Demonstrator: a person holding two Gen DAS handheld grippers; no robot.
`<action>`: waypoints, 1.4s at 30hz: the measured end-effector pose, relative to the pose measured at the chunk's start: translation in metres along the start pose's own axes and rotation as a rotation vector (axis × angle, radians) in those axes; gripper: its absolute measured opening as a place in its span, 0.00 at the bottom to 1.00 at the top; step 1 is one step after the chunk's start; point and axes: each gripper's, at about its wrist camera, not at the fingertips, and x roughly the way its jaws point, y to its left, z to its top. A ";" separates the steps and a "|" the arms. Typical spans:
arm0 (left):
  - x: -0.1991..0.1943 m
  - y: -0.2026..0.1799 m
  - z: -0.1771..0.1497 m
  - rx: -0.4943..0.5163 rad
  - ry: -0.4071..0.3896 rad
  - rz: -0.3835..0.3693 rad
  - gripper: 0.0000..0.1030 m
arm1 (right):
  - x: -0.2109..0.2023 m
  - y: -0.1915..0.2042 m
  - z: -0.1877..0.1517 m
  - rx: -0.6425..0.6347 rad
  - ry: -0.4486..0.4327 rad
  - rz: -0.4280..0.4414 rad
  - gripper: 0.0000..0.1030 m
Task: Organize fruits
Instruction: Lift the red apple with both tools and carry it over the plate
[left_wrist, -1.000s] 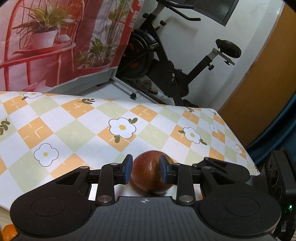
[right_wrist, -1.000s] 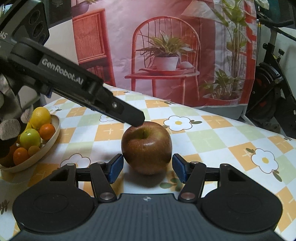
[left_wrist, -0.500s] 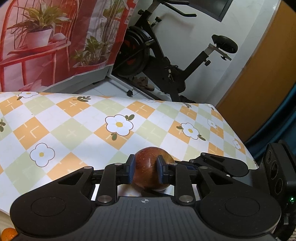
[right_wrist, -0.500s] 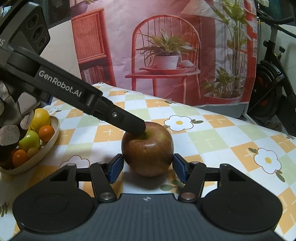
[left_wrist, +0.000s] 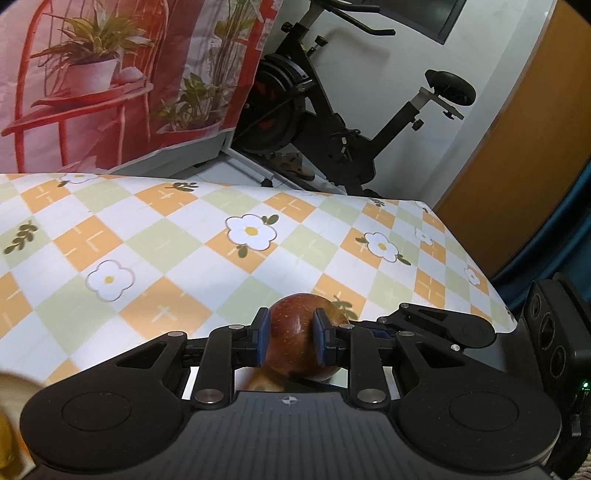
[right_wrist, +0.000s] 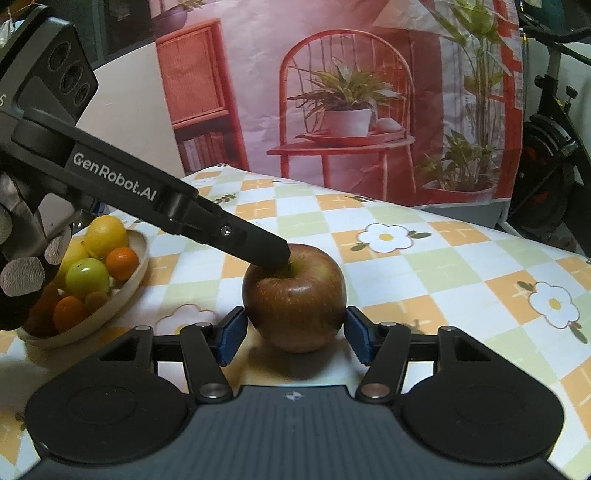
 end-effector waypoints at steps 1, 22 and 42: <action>-0.004 0.000 -0.002 0.001 -0.003 0.006 0.26 | -0.001 0.004 0.000 0.003 -0.002 0.006 0.59; -0.094 0.005 -0.031 -0.026 -0.074 0.111 0.26 | -0.020 0.084 0.016 -0.049 -0.039 0.103 0.59; -0.124 0.037 -0.041 -0.076 -0.103 0.155 0.26 | 0.005 0.128 0.030 -0.107 -0.027 0.161 0.59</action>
